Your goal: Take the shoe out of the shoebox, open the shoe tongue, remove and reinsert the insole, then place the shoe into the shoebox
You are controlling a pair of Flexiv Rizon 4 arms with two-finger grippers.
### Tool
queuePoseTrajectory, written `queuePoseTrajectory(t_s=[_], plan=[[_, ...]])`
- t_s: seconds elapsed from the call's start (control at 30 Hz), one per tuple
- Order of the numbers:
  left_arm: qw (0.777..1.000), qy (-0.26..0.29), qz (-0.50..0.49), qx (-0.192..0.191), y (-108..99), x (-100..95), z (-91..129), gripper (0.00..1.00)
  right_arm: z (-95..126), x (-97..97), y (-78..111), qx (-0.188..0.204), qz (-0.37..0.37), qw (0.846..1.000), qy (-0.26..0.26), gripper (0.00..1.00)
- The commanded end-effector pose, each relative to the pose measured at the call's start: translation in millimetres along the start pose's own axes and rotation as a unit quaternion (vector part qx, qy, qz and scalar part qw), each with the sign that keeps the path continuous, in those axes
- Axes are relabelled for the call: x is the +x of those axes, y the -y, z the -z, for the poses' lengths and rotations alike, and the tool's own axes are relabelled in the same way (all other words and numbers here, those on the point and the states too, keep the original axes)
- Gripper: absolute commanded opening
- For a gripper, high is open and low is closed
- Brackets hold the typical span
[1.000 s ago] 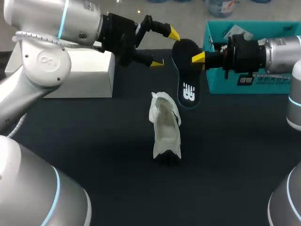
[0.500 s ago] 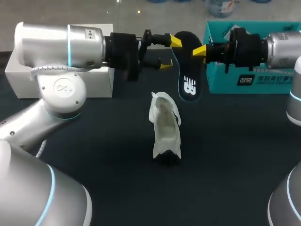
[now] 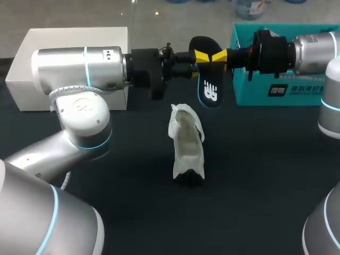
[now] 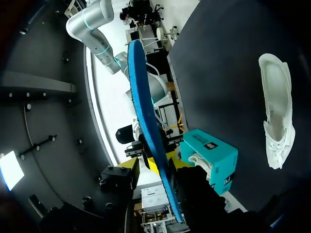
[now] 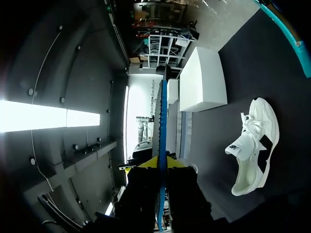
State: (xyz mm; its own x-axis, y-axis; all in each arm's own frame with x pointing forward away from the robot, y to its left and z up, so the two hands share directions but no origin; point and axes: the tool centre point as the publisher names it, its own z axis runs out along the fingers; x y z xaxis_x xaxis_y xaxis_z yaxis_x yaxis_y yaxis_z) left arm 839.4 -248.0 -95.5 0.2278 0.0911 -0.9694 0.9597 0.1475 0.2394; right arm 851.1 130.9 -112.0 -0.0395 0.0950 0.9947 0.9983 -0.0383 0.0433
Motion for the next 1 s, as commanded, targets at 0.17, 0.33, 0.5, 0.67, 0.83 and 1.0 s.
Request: queuePoseTrajectory(t_s=[0.17, 0.33, 0.5, 0.67, 0.83, 1.0], plan=[[1.0, -0.003, -0.001, -0.008, -7.6, 11.5, -6.6, 0.47, -0.1, 2.1, 8.1, -0.003, 0.001, 1.0, 0.001, 0.0], [1.0, -0.006, -0.002, -0.01, -11.5, 14.6, -5.3, 0.38, 0.5, 3.1, 10.6, -0.004, 0.002, 1.0, 0.002, 0.0], [1.0, -0.002, -0.005, -0.011, -12.7, 16.5, -4.3, 0.25, 0.1, 3.2, 12.3, -0.004, 0.001, 1.0, 0.002, 0.0], [1.0, 0.001, -0.005, -0.01, -12.7, 17.1, -7.9, 0.0, -1.6, 4.4, 13.3, -0.001, 0.002, 1.0, 0.002, 0.0], [1.0, 0.001, -0.001, -0.006, -12.2, 16.0, -10.1, 0.0, -2.4, 4.6, 14.3, 0.0, 0.004, 1.0, 0.001, 0.0], [0.998, -0.012, 0.053, -0.023, -8.3, 16.8, -7.1, 0.0, 1.6, 3.0, 17.6, -0.01, 0.008, 1.0, 0.001, 1.0]])
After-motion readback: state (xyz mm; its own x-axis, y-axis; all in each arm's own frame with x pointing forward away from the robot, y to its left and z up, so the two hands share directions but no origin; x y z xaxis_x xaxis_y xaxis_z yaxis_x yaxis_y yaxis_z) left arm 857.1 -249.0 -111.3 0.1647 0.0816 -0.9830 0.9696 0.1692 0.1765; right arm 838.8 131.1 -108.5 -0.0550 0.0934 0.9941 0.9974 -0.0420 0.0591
